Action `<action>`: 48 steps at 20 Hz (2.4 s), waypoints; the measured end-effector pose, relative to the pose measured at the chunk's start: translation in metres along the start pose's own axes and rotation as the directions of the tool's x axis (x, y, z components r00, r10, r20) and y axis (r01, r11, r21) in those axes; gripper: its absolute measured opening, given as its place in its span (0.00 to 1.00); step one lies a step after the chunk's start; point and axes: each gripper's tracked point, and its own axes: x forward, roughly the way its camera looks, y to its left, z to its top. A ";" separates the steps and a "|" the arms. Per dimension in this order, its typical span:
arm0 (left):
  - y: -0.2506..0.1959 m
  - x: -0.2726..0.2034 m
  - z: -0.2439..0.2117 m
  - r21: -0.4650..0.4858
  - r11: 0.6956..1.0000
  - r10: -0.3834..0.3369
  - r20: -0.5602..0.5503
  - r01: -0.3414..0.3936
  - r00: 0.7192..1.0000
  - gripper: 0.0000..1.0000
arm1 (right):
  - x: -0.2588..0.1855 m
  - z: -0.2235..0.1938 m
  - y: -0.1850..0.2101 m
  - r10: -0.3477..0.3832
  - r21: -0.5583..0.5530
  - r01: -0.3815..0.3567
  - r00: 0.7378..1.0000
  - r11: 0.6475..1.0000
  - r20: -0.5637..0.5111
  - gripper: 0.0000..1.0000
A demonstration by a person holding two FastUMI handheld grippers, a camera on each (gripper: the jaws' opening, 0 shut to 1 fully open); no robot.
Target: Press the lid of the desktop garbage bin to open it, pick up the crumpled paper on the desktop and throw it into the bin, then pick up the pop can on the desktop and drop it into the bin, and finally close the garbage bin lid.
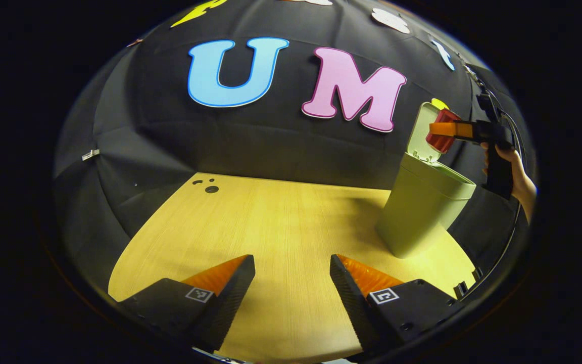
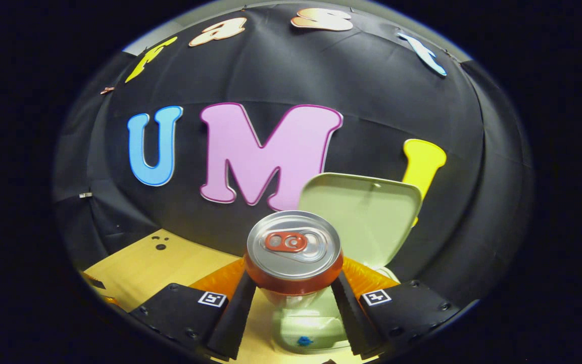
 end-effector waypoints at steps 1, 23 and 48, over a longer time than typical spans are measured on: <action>-0.002 0.002 -0.003 0.004 1.000 0.003 -0.007 -0.003 1.000 0.96 | 0.001 -0.003 -0.011 -0.015 0.000 0.015 1.000 1.000 -0.006 0.81; 0.005 0.009 -0.065 -0.142 0.961 0.218 -0.144 -0.238 0.965 0.96 | 0.017 -0.072 -0.044 0.043 0.091 -0.034 0.994 0.995 -0.098 0.99; 0.001 -0.057 -0.068 -0.234 0.952 0.190 -0.053 -0.197 0.980 0.96 | 0.018 0.153 -0.086 -0.071 0.026 0.068 0.991 0.997 0.112 0.98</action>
